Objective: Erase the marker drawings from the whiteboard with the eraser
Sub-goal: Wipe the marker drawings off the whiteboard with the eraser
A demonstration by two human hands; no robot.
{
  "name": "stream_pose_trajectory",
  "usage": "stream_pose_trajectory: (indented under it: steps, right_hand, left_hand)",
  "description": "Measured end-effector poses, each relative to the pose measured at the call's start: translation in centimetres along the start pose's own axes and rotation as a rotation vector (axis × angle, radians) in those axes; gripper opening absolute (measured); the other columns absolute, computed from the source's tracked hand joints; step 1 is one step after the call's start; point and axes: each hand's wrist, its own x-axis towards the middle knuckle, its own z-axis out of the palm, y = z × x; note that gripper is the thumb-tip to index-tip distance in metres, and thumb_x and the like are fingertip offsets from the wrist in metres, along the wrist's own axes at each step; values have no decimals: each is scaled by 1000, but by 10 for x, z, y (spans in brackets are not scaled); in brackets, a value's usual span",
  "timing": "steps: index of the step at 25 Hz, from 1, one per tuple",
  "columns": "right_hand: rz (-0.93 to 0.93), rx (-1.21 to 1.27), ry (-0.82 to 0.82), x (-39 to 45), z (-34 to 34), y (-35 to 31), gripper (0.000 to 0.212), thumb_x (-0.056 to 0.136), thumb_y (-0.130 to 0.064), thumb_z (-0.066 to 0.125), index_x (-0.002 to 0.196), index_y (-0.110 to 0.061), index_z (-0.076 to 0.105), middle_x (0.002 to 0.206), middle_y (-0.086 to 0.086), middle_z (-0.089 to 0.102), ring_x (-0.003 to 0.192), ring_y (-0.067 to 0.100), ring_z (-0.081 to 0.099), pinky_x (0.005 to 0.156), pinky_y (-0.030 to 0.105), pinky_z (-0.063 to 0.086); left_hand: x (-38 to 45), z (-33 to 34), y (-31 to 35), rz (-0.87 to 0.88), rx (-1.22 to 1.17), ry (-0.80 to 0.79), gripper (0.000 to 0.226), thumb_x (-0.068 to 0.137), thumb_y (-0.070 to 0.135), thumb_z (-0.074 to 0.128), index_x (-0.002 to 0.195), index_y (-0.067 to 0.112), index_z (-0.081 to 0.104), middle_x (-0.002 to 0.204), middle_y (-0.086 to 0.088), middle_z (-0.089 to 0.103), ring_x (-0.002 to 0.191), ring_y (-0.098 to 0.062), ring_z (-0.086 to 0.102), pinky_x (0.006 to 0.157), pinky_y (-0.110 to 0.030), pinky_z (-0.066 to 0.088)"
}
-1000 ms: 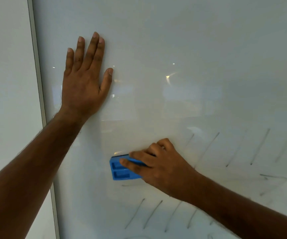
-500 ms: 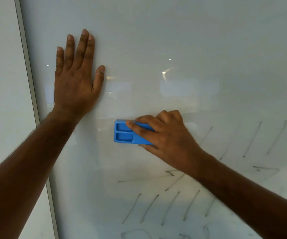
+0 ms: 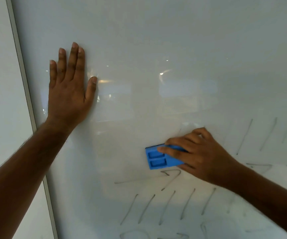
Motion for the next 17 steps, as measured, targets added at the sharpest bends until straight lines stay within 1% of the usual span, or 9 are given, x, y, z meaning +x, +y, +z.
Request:
stream_pose_trajectory:
  steps: [3,5,7,9,12,14,17]
  right_hand:
    - [126,-37,1,4,-14,36,57,98,-43,57,153,-33,46,138,-4,60,104,24,57,92,46,40]
    - [212,-33,27,16,-18,48,59,97,-45,56,153,-33,44,137,-4,58,103,23,54,92,46,41]
    - [275,6,70,30,-17,48,59,95,-44,56,152,-32,45,135,-5,56,102,22,51,92,46,39]
    - [306,31,98,35,-12,39,60,93,-42,60,151,-31,48,134,-6,57,101,22,52,92,46,38]
    - [251,18,90,23,-5,21,58,93,-38,63,149,-31,51,135,-6,61,100,22,52,90,45,39]
    - [180,11,79,4,-1,9,57,93,-35,61,149,-31,50,134,-4,63,100,22,54,91,44,38]
    - [94,-8,-4,-34,6,-4,65,91,-29,69,152,-30,46,136,-3,59,105,21,55,96,47,39]
  left_hand:
    - [-1,1,1,-4,2,5,70,116,48,25,175,13,8,183,-6,5,169,-31,-1,137,-51,1]
    - [-1,1,4,-11,1,4,70,116,47,25,174,13,8,183,-7,5,169,-32,-1,137,-52,1]
    - [-2,2,8,-39,-11,2,70,116,45,25,174,10,7,183,-9,4,169,-35,-1,137,-53,0]
    - [-7,4,16,-81,-27,-1,70,116,42,25,173,7,7,182,-14,2,168,-38,-2,137,-54,-1]
    - [-19,6,30,-105,-51,-26,71,116,41,25,172,3,6,181,-18,0,168,-39,-3,137,-54,-2]
    - [-29,6,39,-72,-50,-54,72,115,41,26,172,2,4,181,-19,-1,168,-38,-4,137,-51,-2]
    - [-45,8,53,-26,-40,-85,74,115,42,30,172,3,3,182,-16,-3,169,-34,-6,137,-46,-3]
